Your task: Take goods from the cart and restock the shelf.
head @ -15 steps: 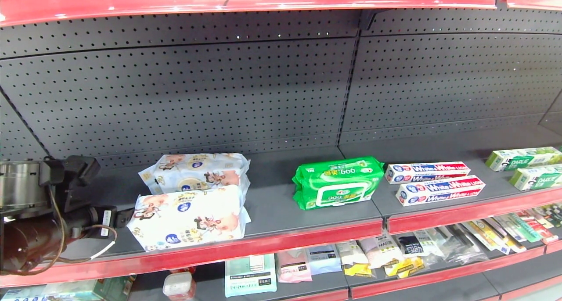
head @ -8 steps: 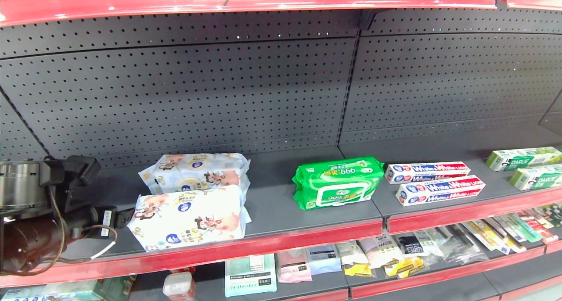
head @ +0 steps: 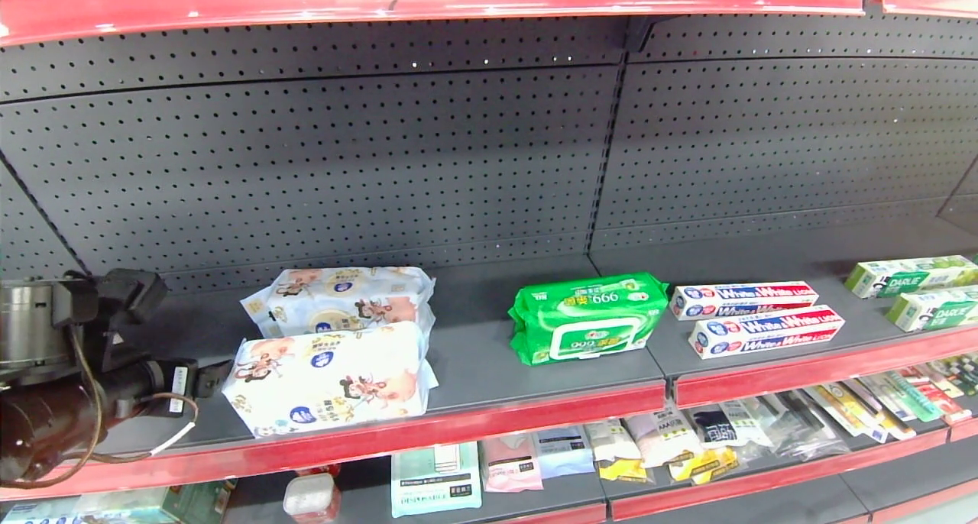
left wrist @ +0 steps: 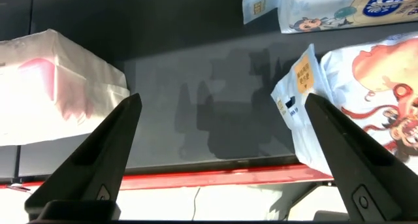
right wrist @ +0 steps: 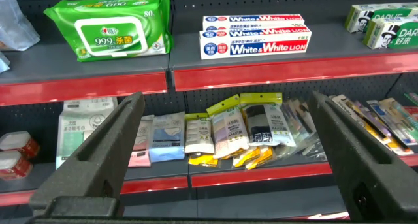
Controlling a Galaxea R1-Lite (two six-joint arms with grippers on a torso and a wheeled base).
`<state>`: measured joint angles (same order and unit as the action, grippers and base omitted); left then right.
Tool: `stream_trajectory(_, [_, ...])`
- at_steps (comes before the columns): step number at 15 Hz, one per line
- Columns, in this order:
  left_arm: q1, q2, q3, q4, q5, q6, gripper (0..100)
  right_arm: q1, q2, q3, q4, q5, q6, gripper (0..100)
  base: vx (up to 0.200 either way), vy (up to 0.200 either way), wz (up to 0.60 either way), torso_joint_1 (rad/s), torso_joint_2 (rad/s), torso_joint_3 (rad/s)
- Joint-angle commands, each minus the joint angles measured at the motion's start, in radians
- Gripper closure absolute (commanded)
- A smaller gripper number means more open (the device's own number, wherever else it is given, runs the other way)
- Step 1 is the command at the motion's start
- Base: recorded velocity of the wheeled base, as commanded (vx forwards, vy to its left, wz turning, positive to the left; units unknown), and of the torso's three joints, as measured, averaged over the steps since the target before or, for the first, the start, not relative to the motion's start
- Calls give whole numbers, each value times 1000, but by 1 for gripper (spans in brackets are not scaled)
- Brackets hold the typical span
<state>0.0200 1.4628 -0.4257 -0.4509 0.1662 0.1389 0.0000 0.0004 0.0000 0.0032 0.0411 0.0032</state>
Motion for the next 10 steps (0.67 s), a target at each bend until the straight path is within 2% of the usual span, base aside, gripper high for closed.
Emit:
stream_trajectory(1, [29,-163,56,24,-5,4,0,0,1,0,0,0,0,0,0,0,0,0,0,0])
stream_trajectory(3, [52,-384,111,118,-11,7,0,0,0,0,0,0,0,0,0,0,0,0,0,0])
stream_trajectory(6, [77,-679,111,333,-20,5,0,0,1,0,0,0,0,0,0,0,0,0,0,0])
stream_trajectory(8, [78,-912,153,439,-80,1,0,0,1,0,0,0,0,0,0,0,0,0,0,0])
stream_trajectory(9, [77,-1013,191,468,-89,-7,0,0,0,0,0,0,0,0,0,0,0,0,0,0])
stream_trajectory(10, [72,-1130,237,495,-97,-39,0,0,1,0,0,0,0,0,0,0,0,0,0,0])
